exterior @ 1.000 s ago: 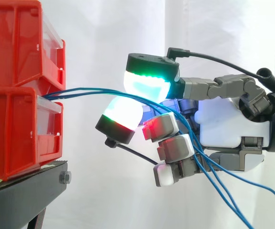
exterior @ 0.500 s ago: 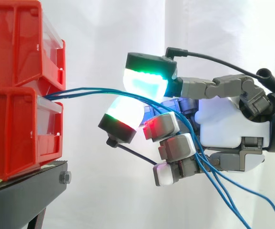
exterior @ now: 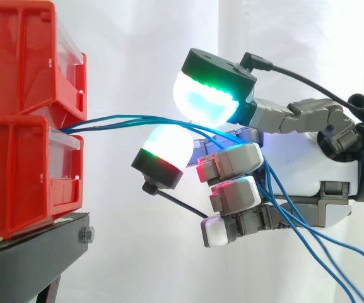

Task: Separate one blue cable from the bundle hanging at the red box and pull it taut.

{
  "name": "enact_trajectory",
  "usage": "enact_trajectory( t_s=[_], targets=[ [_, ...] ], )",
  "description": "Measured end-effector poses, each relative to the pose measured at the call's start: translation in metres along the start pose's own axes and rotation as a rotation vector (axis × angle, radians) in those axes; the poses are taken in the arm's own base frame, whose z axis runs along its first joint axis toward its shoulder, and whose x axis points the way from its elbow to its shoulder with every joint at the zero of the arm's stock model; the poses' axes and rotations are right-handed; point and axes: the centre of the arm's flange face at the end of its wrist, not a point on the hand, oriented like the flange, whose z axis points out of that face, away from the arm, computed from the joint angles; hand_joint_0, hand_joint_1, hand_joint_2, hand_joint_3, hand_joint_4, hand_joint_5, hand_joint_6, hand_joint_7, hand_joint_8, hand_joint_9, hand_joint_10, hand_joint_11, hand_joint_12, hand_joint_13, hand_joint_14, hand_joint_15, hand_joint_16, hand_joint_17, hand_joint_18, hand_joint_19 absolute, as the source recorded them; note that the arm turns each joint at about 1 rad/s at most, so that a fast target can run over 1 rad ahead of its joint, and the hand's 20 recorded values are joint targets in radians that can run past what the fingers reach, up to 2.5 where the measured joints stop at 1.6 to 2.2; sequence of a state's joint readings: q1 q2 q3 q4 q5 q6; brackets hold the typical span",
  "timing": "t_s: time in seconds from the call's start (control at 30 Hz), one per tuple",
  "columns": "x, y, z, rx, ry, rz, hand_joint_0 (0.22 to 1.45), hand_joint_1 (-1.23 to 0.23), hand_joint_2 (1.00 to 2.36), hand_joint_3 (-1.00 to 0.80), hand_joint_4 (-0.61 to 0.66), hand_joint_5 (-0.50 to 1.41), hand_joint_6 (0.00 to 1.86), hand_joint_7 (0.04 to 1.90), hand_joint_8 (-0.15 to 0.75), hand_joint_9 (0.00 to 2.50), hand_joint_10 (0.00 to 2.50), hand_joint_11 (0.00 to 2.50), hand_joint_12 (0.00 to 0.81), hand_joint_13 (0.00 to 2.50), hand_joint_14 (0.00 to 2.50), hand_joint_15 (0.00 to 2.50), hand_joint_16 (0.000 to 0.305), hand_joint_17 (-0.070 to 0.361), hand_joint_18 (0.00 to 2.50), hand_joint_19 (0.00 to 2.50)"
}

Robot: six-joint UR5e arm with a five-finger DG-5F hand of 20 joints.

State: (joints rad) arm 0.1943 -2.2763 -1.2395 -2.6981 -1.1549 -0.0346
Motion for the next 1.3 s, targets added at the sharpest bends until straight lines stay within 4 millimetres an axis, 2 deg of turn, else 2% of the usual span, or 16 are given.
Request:
enact_trajectory(
  t_s=[0.03, 0.13, 0.23, 0.37, 0.43, 0.57, 0.63, 0.77, 0.83, 0.97, 1.03, 1.13, 1.27, 1.3],
  targets=[
    [0.0003, 0.0, -0.0001, 0.0, 0.0, 0.002, 0.66, -0.79, 1.01, -0.33, 0.18, -0.22, 0.82, 1.0, 0.286, 1.3, 0.38, 1.75, 0.384, 1.38, 0.03, 0.98, 0.038, 0.086, 1.02, 0.5],
    [0.001, 0.0001, -0.0004, 0.001, -0.003, 0.008, 0.68, -0.76, 1.02, -0.17, 0.16, -0.21, 0.83, 0.99, 0.288, 1.29, 0.41, 1.75, 0.38, 1.39, 0.03, 0.98, 0.038, 0.086, 1.02, 0.5],
    [0.0015, -0.0002, -0.0006, 0.003, -0.004, 0.012, 0.7, -0.77, 1.03, -0.11, 0.18, -0.22, 0.84, 1.0, 0.291, 1.26, 0.39, 1.73, 0.384, 1.38, 0.03, 0.98, 0.038, 0.086, 1.02, 0.5],
    [0.0014, -0.0002, -0.0008, 0.004, -0.004, 0.013, 0.73, -0.85, 1.02, -0.29, 0.2, -0.22, 0.85, 0.99, 0.305, 1.22, 0.38, 1.7, 0.395, 1.35, 0.03, 0.97, 0.038, 0.086, 1.01, 0.48],
    [0.0016, -0.0003, -0.0009, 0.004, -0.004, 0.013, 0.75, -0.88, 1.0, -0.5, 0.21, -0.22, 0.85, 0.99, 0.321, 1.21, 0.35, 1.7, 0.398, 1.33, 0.03, 0.96, 0.037, 0.084, 1.0, 0.48],
    [0.0018, -0.0003, -0.0009, 0.004, -0.004, 0.013, 0.66, -0.86, 1.0, -0.5, 0.21, -0.22, 0.85, 0.98, 0.323, 1.21, 0.34, 1.71, 0.398, 1.32, 0.03, 0.95, 0.037, 0.084, 0.99, 0.5],
    [0.0017, -0.0004, -0.0009, 0.004, -0.004, 0.013, 0.6, -0.79, 1.0, -0.5, 0.21, -0.22, 0.85, 0.97, 0.324, 1.23, 0.3, 1.71, 0.395, 1.31, 0.03, 0.95, 0.038, 0.085, 0.99, 0.52],
    [0.0017, -0.0004, -0.001, 0.005, -0.004, 0.013, 0.61, -0.61, 1.0, -0.5, 0.21, -0.22, 0.84, 0.97, 0.32, 1.28, 0.21, 1.72, 0.392, 1.33, 0.03, 0.93, 0.038, 0.086, 0.99, 0.54],
    [0.0017, -0.0005, -0.001, 0.005, -0.004, 0.013, 0.64, -0.58, 1.0, -0.48, 0.19, -0.21, 0.84, 0.99, 0.314, 1.3, 0.16, 1.74, 0.389, 1.33, 0.03, 0.94, 0.039, 0.088, 0.99, 0.56],
    [0.0017, -0.0006, -0.0012, 0.007, -0.004, 0.012, 0.65, -0.59, 1.01, -0.38, 0.18, -0.21, 0.84, 1.01, 0.315, 1.31, 0.14, 1.74, 0.388, 1.33, 0.03, 0.94, 0.04, 0.09, 0.99, 0.57],
    [0.0019, -0.0007, -0.0012, 0.007, -0.004, 0.012, 0.64, -0.64, 1.02, -0.27, 0.18, -0.21, 0.85, 1.02, 0.321, 1.3, 0.11, 1.74, 0.396, 1.32, 0.03, 0.93, 0.041, 0.093, 0.99, 0.58],
    [0.0017, -0.0008, -0.0013, 0.007, -0.004, 0.012, 0.65, -0.7, 1.02, -0.21, 0.18, -0.21, 0.85, 1.02, 0.32, 1.3, 0.11, 1.76, 0.4, 1.32, 0.03, 0.92, 0.041, 0.093, 0.99, 0.57],
    [0.0017, -0.0008, -0.0013, 0.008, -0.004, 0.012, 0.7, -0.83, 1.02, -0.3, 0.2, -0.22, 0.86, 1.01, 0.328, 1.27, 0.1, 1.77, 0.408, 1.3, 0.03, 0.91, 0.041, 0.093, 1.0, 0.56],
    [0.0018, -0.0008, -0.0014, 0.008, -0.004, 0.012, 0.72, -0.84, 1.0, -0.44, 0.21, -0.22, 0.86, 1.02, 0.322, 1.27, 0.09, 1.77, 0.411, 1.3, 0.03, 0.92, 0.041, 0.092, 1.01, 0.56]
  ],
)
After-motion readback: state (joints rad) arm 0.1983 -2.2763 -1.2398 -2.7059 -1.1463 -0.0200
